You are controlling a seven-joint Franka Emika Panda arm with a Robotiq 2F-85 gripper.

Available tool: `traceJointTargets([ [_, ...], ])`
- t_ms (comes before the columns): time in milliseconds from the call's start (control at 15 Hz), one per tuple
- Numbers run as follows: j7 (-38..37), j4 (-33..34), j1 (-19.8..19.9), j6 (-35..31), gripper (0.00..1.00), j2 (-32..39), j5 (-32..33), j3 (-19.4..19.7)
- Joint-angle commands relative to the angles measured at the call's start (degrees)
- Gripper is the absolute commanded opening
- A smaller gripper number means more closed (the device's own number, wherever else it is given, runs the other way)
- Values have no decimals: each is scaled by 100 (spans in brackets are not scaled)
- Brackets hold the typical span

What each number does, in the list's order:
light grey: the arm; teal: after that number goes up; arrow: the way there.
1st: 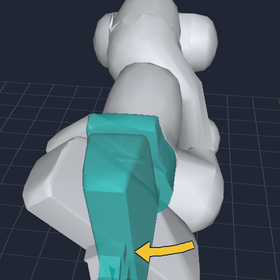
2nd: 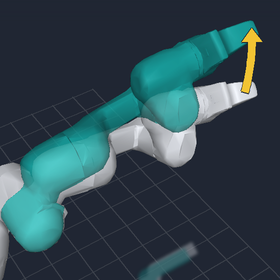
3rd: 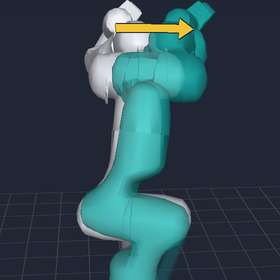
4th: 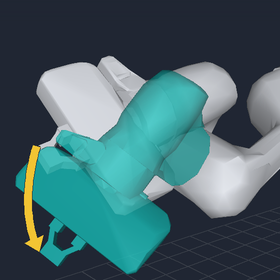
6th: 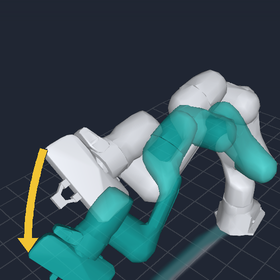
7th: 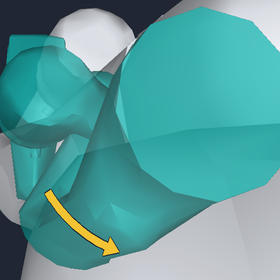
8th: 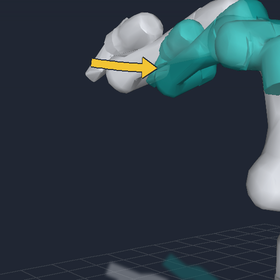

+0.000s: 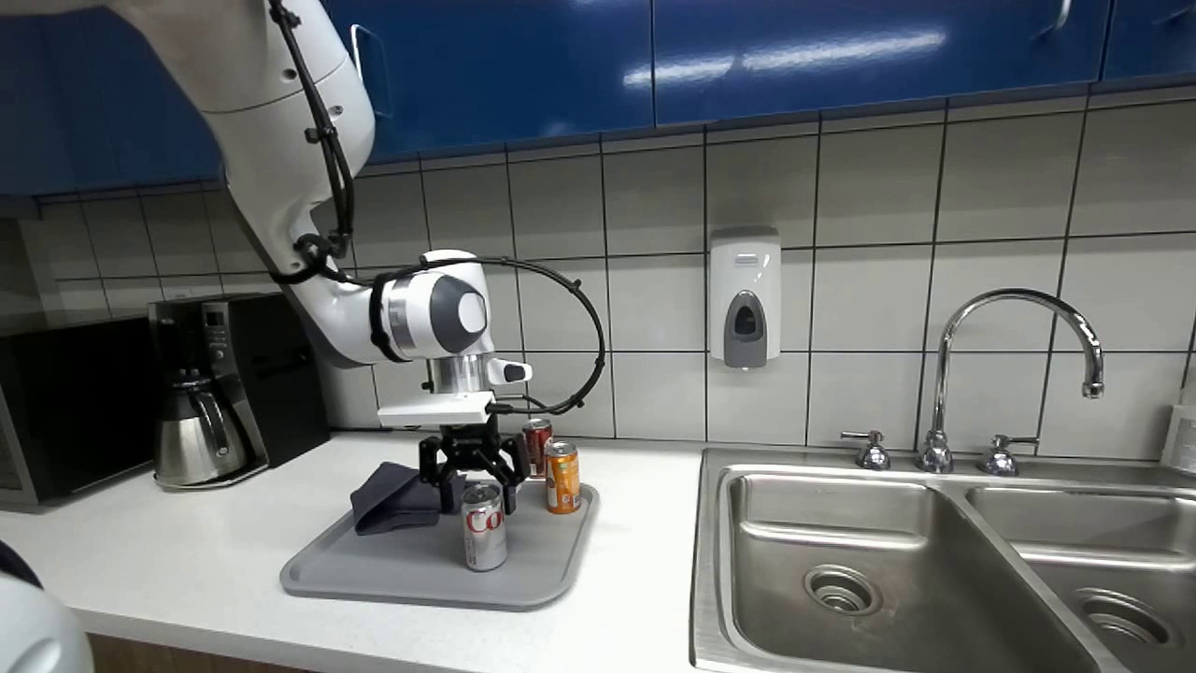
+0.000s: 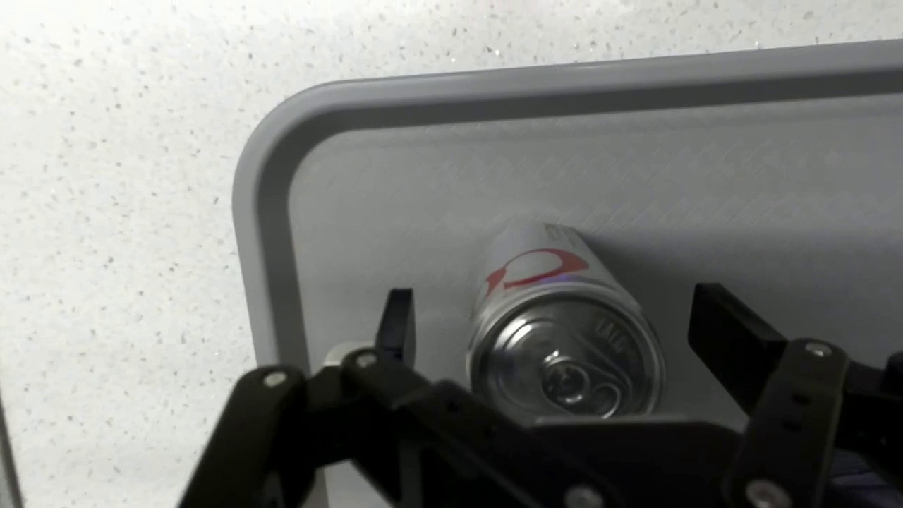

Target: Pick up the silver coke can and put it on the kitchen counter, pick up the orange fanta can and put it on the kitchen counter

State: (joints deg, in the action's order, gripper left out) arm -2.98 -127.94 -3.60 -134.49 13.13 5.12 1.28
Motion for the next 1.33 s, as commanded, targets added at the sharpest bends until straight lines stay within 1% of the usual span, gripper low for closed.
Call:
traceJointTargets([
  [0, -161, 38, 22, 6, 100, 65, 112, -29],
  [1067, -119, 182, 30, -11, 100, 174, 67, -31],
  [1133, -99, 174, 30, -35, 75, 183, 79, -32],
  [1200, -88, 173, 32, -31, 72, 185, 77, -33],
  [1267, -76, 167, 35, -34, 66, 176, 75, -34],
])
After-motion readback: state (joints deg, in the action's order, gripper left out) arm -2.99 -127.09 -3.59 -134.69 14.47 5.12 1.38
